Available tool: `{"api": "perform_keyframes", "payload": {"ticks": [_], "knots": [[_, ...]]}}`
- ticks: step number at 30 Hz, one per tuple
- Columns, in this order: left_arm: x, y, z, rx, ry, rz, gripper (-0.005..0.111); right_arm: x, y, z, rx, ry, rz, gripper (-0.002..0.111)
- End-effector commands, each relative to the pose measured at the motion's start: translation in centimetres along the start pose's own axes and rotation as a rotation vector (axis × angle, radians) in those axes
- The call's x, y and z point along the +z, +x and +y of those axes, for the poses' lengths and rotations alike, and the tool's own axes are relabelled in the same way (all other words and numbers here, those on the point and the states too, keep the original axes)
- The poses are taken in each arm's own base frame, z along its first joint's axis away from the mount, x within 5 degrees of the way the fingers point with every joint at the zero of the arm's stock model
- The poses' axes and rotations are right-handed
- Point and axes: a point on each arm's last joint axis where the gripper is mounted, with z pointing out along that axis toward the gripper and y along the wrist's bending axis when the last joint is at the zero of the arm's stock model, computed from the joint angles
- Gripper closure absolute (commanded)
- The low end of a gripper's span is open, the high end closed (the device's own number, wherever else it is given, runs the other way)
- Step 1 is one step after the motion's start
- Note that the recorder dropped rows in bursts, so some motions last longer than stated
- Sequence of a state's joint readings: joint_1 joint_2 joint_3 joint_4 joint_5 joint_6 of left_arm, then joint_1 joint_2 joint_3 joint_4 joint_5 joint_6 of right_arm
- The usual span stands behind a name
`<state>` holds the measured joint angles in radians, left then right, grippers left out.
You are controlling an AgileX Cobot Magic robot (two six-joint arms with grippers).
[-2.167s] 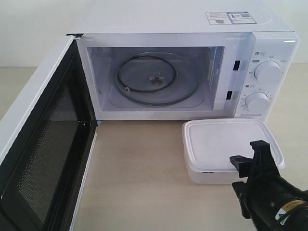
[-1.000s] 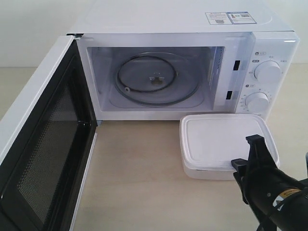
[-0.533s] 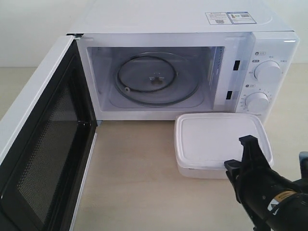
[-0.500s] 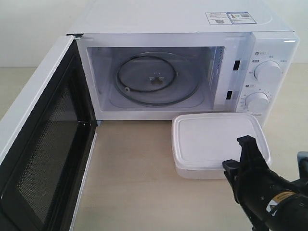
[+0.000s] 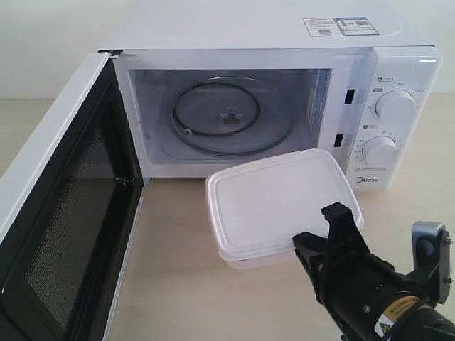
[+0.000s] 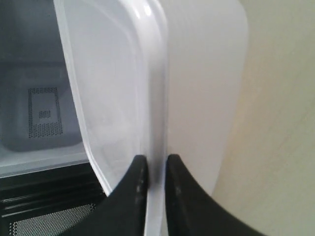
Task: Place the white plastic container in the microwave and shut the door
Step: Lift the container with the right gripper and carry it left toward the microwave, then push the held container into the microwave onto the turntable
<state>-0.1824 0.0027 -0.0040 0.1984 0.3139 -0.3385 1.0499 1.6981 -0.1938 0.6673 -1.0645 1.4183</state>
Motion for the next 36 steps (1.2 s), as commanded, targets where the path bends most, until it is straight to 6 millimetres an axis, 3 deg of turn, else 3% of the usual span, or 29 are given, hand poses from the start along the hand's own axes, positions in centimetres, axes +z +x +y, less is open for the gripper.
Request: {"api": "perform_keyframes", "payload": {"ticks": [1, 21, 27, 36], "knots": [[0.0, 0.1, 0.0, -0.018, -0.001, 0.002, 0.102, -0.3, 0.9, 0.6, -0.009, -0.065, 0.041, 0.108], [0.0, 0.1, 0.0, -0.018, -0.001, 0.002, 0.102, -0.7, 2.4, 1.6, 0.022, -0.178, 0.137, 0.109], [0.0, 0.1, 0.0, -0.018, -0.001, 0.002, 0.102, 0.9, 3.7, 3.5, 0.067, -0.201, 0.112, 0.109], [0.0, 0.1, 0.0, -0.018, -0.001, 0.002, 0.102, 3.1, 2.9, 4.5, 0.021, -0.124, 0.04, 0.109]]}}
